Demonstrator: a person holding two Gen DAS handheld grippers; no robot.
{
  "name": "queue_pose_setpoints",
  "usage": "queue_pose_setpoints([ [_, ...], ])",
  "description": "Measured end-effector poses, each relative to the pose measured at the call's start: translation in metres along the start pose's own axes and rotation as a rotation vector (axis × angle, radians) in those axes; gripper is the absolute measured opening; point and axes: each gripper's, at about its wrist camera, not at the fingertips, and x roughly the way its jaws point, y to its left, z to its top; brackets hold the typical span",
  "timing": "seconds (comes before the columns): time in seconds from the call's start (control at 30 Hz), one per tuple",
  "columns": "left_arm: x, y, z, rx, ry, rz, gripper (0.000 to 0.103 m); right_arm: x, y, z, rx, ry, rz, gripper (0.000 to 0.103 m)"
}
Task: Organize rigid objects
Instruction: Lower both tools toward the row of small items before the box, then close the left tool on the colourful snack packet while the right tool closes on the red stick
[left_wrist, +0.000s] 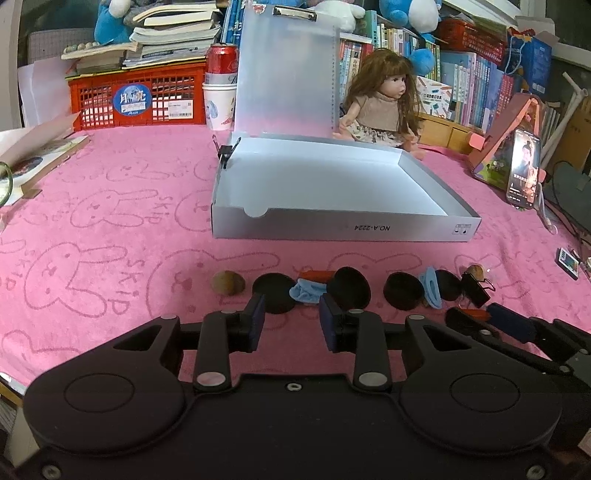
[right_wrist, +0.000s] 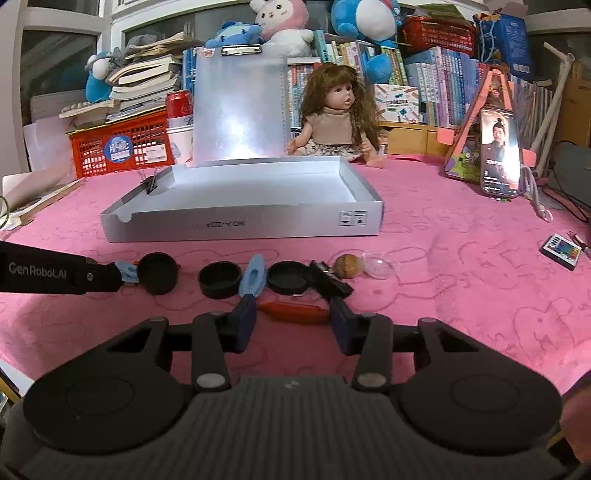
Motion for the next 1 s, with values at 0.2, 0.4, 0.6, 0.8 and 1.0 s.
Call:
queue_pose_setpoints([
  [0.2,0.007,-0.017,0.000,0.086,-0.036,0.027,0.030,-0.001,-0.006,0.002,0.016,-0.009,-0.017,0.048],
  [0.4,0.016,-0.035,-0.002,0.147,-0.035,0.021,0.030,-0.002,-0.008,0.001,0.016,-0.018,-0.022,0.049],
  [0.6,0.024,-0.044,-0.006,0.182,-0.062,0.075,0.034,-0.002,-0.010,0.001,0.026,-0.016,-0.030,0.049],
  [0.8,0.031,-0.054,-0.013,0.242,-0.073,0.081,0.038,-0.002,-0.012,0.001,0.035,-0.017,-0.032,0.049],
  [1.0,0.026,-0.054,-0.015,0.240,-0.085,0.078,0.040,-0.002,-0.014,0.000,0.042,-0.019,-0.036,0.049],
])
